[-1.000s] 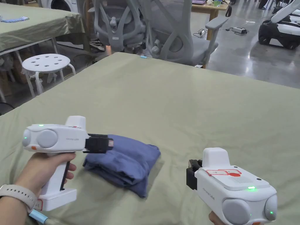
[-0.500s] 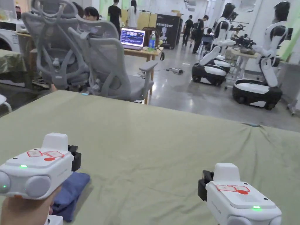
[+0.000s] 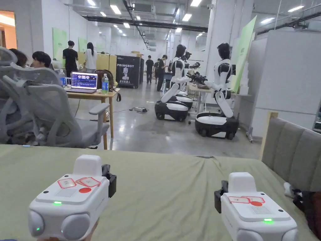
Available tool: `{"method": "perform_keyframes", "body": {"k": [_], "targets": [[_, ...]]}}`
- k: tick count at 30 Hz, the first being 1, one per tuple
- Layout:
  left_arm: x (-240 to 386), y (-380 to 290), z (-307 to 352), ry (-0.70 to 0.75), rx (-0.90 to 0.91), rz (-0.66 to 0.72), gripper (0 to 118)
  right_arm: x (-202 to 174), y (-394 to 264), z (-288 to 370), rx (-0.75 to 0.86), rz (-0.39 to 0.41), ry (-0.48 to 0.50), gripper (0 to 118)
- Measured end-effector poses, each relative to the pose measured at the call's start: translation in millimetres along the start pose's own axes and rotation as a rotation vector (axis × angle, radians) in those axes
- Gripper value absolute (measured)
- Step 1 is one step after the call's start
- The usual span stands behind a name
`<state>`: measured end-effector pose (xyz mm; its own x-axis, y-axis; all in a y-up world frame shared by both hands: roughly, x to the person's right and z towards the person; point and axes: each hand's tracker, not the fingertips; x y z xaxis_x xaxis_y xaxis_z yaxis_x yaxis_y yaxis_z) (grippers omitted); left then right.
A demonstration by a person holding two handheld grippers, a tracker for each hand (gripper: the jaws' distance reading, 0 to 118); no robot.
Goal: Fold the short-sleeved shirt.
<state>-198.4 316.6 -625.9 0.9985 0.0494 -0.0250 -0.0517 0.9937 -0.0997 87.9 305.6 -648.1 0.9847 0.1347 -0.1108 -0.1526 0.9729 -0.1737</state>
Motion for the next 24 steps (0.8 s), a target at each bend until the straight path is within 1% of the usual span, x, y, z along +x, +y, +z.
{"method": "perform_keyframes", "body": {"k": [4,9,11,12,13,14,15,16,17,19,20,21,22,24], "targets": [[0,-6,0,0.023,-0.045,-0.037,0,5,-5,-2,0.004,-0.024,0.019,0],[-4,1,9,0.056,-0.028,-0.057,0,4,0,-5,0.005,-0.038,0.043,1],[-5,4,11,0.063,-0.010,-0.074,20,1,1,-4,0.015,-0.033,0.049,3],[-4,5,11,0.062,-0.010,-0.073,28,0,2,-3,0.021,-0.032,0.051,6],[-5,6,12,0.059,-0.009,-0.070,38,-2,2,-4,0.020,-0.033,0.054,16],[-6,6,12,0.056,-0.003,-0.062,49,-2,3,-4,0.021,-0.037,0.072,35],[-6,7,12,0.055,0.004,-0.054,64,-2,3,-4,0.022,-0.039,0.092,65],[-6,8,14,0.053,0.008,-0.050,84,-3,3,-4,0.022,-0.038,0.099,99],[-5,8,14,0.051,0.011,-0.054,95,-4,3,-5,0.020,-0.036,0.102,117],[-4,8,15,0.046,0.018,-0.068,111,-6,2,-5,0.023,-0.022,0.099,118],[-3,9,15,0.042,0.018,-0.069,115,-8,1,-2,0.062,-0.015,0.100,118],[-2,9,15,0.033,0.017,-0.067,118,-10,0,-1,0.045,-0.010,0.087,118],[-2,9,15,0.028,0.020,-0.068,118,-10,1,-1,0.035,0.001,0.074,118],[1,8,15,0.026,0.035,-0.084,118,-10,1,-3,0.020,-0.005,0.074,118]]}}
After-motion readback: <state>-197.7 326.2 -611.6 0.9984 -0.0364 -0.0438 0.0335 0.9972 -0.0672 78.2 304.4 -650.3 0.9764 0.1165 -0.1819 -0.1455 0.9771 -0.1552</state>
